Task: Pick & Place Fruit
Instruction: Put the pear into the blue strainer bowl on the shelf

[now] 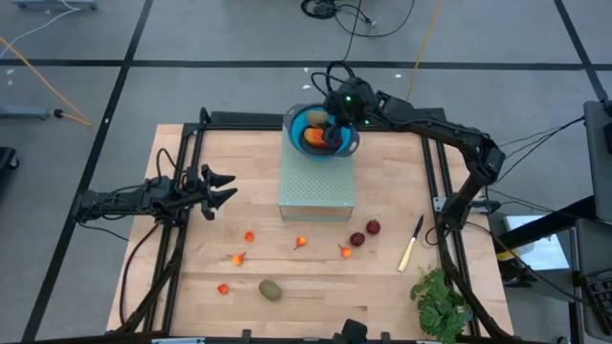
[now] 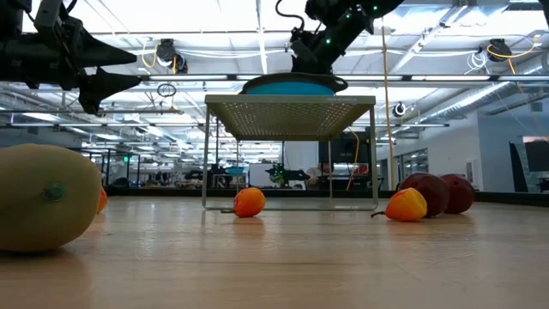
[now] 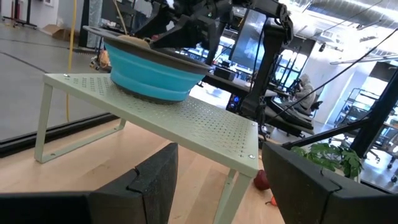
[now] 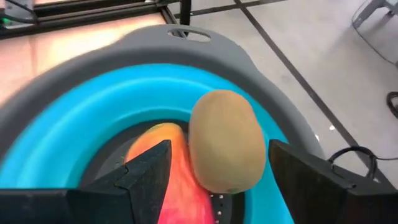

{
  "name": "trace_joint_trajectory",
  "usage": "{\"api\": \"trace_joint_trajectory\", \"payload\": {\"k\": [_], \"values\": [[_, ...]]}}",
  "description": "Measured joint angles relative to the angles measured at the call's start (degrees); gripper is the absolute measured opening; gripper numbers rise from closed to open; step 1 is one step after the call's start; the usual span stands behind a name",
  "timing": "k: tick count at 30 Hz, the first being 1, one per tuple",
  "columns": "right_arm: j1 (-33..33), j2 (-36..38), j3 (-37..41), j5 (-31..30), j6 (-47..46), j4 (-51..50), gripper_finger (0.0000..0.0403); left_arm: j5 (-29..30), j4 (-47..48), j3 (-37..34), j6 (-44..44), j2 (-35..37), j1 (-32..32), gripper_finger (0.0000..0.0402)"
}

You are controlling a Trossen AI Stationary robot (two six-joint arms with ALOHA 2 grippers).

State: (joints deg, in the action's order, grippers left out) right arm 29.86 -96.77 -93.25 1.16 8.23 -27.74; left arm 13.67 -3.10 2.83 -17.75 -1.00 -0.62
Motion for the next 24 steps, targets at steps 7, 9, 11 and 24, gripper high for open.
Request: {"api": "trace_joint_trajectory", "payload": {"k": [7,9,11,24], "values": [[-1.71,2.59,0.0,-0.15,-0.1,-2.14,0.0243,0.0,-0.06,0.0,-0.01,0.01,0.02,0.0234],[-2.44,3.04,0.0,-1.59,-0.59,-2.51,0.0233,0.0,-0.06,0.0,0.01,-0.01,0.0,0.0234],[-3.02,3.68,0.0,-2.89,-0.63,-4.14,0.0221,0.01,-0.06,0.0,0.0,0.0,0.0,0.0234],[-8.26,6.3,0.05,-2.66,-0.51,-8.27,0.0105,0.0,-0.08,0.0,-0.01,0.01,0.02,0.0234]]}}
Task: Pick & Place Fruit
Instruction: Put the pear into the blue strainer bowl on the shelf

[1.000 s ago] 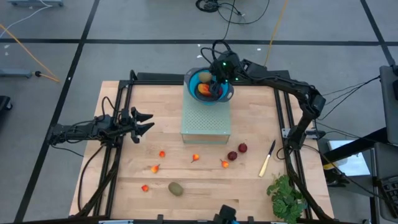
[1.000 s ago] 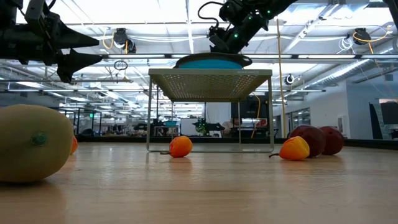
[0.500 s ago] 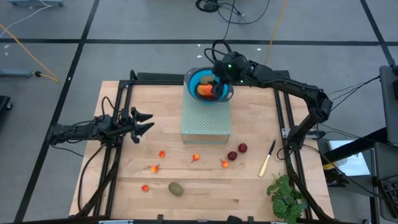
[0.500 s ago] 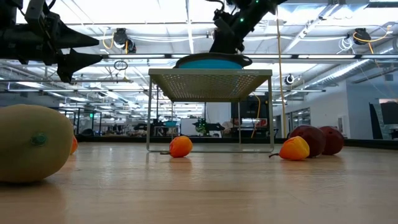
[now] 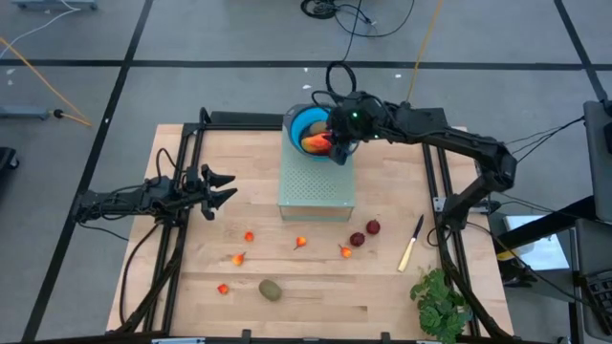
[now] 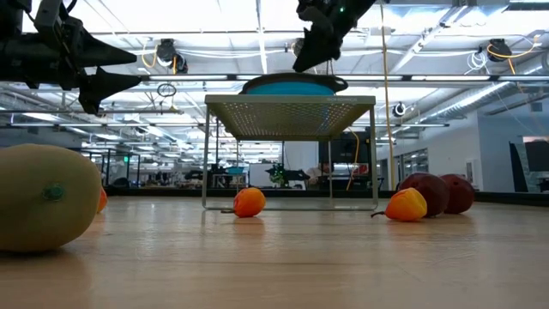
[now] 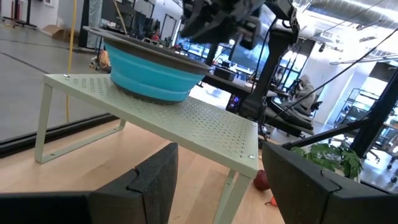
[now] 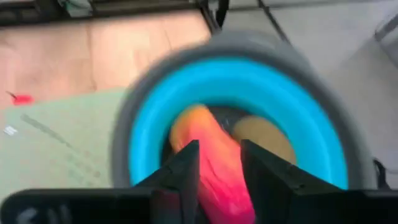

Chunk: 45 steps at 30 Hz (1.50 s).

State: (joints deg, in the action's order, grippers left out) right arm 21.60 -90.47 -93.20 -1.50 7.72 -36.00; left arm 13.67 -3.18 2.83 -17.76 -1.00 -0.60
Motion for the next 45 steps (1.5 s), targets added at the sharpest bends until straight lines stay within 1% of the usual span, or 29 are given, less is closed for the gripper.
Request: {"api": "trace_joint_trajectory", "payload": {"k": [10,13,20,28,33,39,43,45], "values": [[-4.33,3.4,-0.08,0.02,-0.96,-1.99,0.0008,0.0,0.0,0.0,0.0,-0.02,-0.02,0.0234],[-5.3,4.34,0.08,0.04,-1.04,-4.29,0.0006,0.0,0.01,0.0,0.0,0.0,-0.02,0.0234],[-7.45,6.39,-0.01,0.02,-1.19,-4.22,0.0002,0.0,0.0,0.0,-0.39,-0.01,-0.01,0.0234],[-8.01,9.08,0.91,0.04,-1.04,-6.54,0.0001,0.0,-0.02,0.0,-0.48,-0.02,-0.01,0.0234],[-8.01,13.42,7.65,0.05,-1.04,-2.32,0.0001,0.0,-0.02,0.0,-0.48,-0.02,-0.02,0.0234],[-8.01,20.96,19.0,0.48,-2.66,7.87,0.0001,0.0,-0.07,0.0,-0.48,-0.02,-0.02,0.0234],[-7.95,26.56,26.67,4.33,-2.95,13.86,0.0001,0.0,-0.08,0.0,-0.46,-0.02,-0.01,0.0234],[-7.82,29.54,30.57,4.76,-3.05,16.9,0.0001,0.0,-0.09,0.0,-0.48,-0.01,-0.01,0.0234]]}}
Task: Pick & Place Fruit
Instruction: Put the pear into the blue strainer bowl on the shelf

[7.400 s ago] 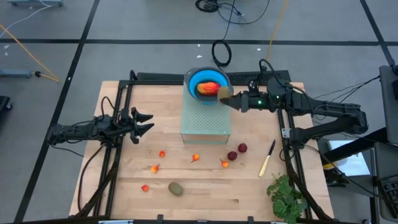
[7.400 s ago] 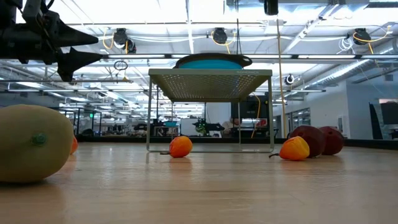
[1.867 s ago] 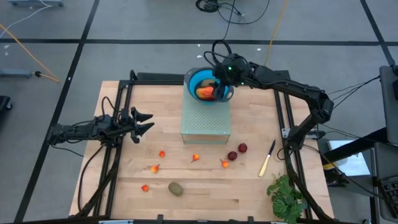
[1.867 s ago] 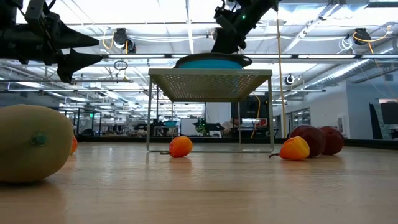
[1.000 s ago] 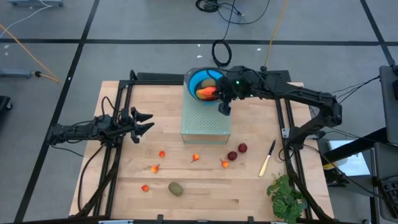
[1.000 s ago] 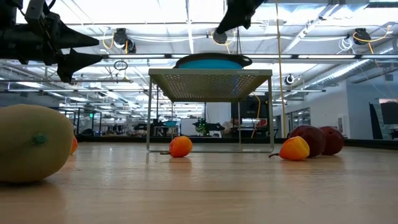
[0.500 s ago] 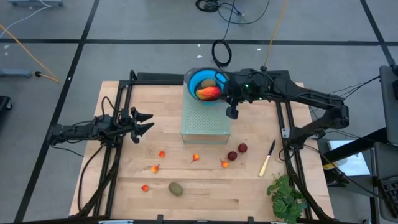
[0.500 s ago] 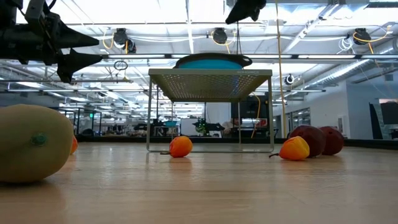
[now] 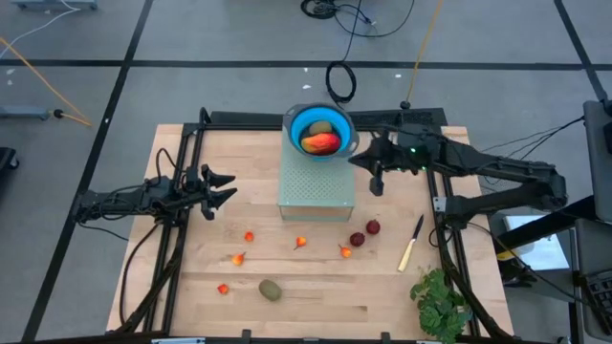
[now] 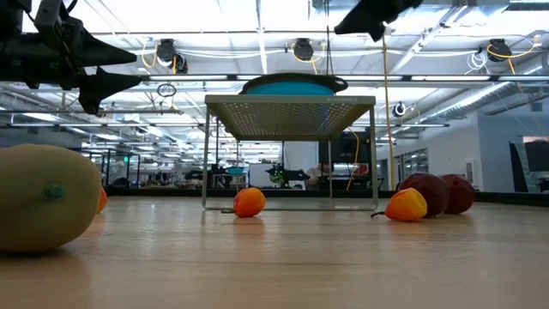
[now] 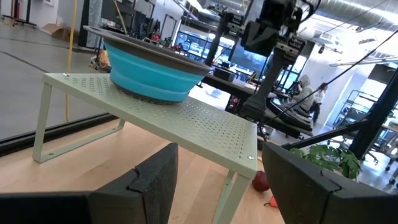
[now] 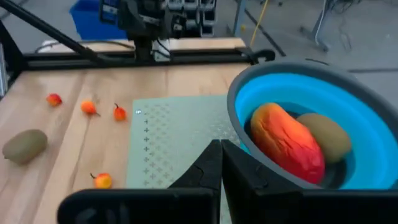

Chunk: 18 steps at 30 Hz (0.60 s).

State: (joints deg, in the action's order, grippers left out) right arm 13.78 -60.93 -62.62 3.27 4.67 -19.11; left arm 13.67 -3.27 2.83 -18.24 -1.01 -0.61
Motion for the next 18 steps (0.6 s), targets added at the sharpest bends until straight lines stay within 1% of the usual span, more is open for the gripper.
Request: {"api": "trace_joint_trajectory", "payload": {"k": [6,10,18], "values": [[0.03,8.81,10.45,-0.1,-0.99,8.3,0.0001,1.66,-0.41,0.0,0.02,-0.01,-0.01,0.0234],[0.03,14.09,15.74,-0.09,-0.99,11.04,0.0,2.97,-0.55,0.0,0.02,-0.01,0.0,0.0234],[0.03,21.58,20.79,-0.17,-0.99,11.62,0.0,3.02,-2.84,0.0,0.01,-0.01,0.0,0.0234]]}}
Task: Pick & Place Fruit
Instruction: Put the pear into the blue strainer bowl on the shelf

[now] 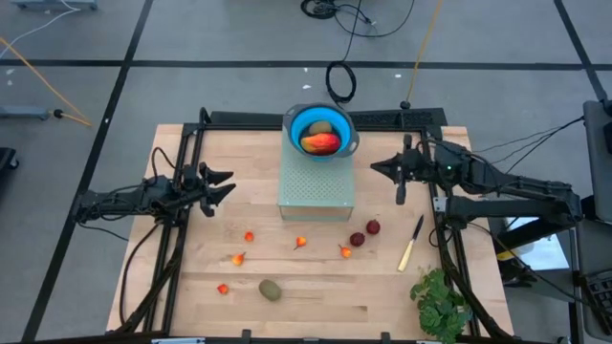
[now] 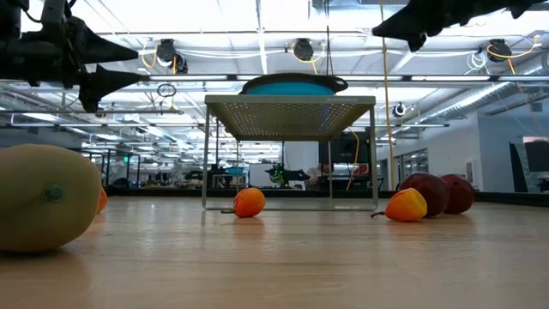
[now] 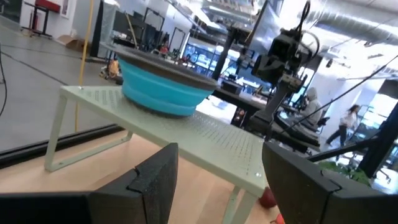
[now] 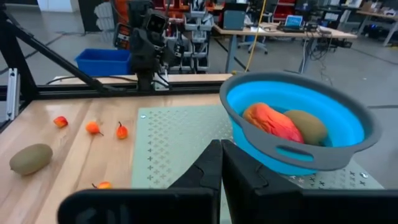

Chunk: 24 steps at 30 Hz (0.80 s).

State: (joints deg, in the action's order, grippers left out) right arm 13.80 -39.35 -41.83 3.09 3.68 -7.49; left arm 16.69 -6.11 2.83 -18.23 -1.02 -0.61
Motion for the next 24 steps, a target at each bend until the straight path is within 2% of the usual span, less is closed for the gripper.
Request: {"api": "trace_joint_trajectory", "payload": {"k": [21,24], "values": [[-0.02,6.87,0.84,0.26,-0.01,-8.55,0.0,1.97,-3.85,0.0,0.01,0.02,0.0,0.0234],[-0.02,7.93,0.84,2.41,-0.02,-8.82,0.0,1.97,-4.22,0.0,0.01,0.01,-0.01,0.0234]]}}
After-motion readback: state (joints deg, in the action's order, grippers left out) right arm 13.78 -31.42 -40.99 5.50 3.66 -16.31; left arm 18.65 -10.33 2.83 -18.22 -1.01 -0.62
